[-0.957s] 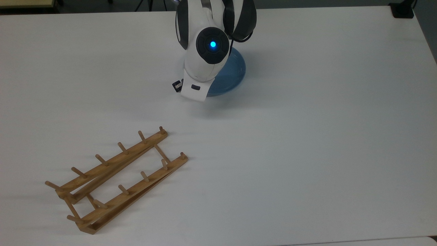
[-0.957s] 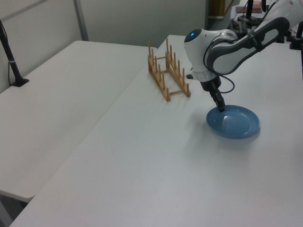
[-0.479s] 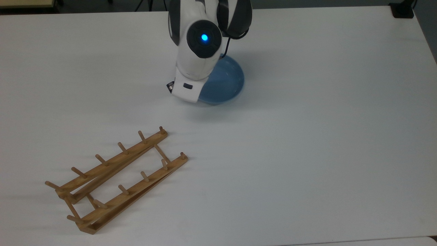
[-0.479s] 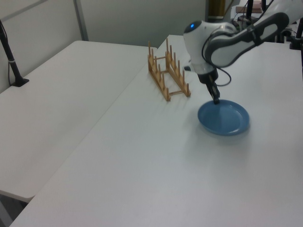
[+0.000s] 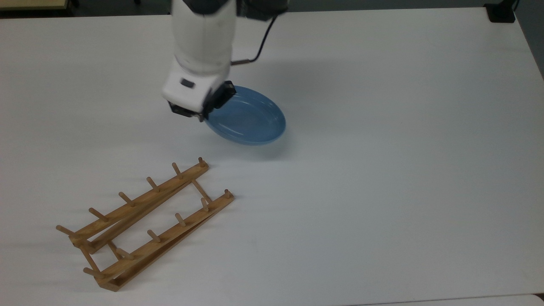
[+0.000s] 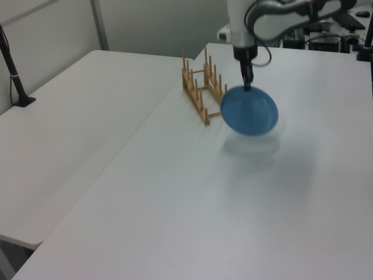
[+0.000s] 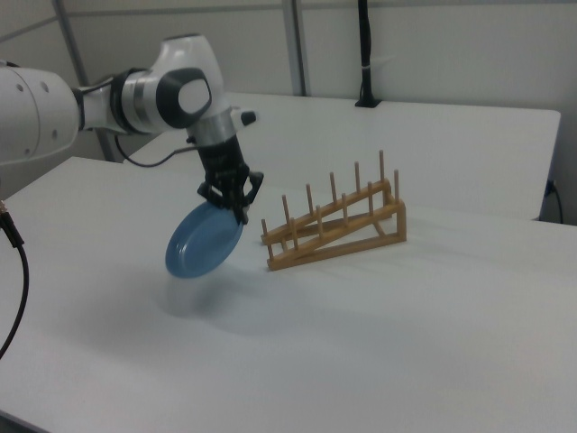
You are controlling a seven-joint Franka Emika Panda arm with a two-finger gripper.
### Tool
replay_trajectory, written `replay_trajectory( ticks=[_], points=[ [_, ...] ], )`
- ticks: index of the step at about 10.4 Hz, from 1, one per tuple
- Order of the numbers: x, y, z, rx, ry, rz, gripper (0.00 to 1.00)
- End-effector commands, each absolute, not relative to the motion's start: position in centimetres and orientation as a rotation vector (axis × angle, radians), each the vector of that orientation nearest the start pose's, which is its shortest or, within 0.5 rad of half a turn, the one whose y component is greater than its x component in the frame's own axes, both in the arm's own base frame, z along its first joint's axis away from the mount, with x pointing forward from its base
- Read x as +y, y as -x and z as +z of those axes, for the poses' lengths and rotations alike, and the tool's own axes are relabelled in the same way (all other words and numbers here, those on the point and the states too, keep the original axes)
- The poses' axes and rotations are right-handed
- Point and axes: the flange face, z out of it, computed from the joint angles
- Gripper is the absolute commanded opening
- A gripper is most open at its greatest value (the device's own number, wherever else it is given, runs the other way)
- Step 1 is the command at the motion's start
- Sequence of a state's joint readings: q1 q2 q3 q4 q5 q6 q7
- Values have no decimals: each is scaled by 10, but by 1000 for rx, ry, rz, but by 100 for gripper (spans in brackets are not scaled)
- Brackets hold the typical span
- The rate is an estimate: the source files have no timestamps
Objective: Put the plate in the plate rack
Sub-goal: 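Lift the plate, tilting it upright, and carry it toward the wooden rack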
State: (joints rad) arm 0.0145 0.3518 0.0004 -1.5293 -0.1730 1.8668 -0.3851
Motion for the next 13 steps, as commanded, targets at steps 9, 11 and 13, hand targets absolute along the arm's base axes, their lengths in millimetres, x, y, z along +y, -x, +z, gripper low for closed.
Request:
replay_trajectory(
  ticks=[9,11,13],
  points=[
    [-81,-697,584,123,3438,-910,0],
    [-83,-703,576,238,3495,-995,0],
    [-84,-713,559,320,3507,-1080,0]
  ],
)
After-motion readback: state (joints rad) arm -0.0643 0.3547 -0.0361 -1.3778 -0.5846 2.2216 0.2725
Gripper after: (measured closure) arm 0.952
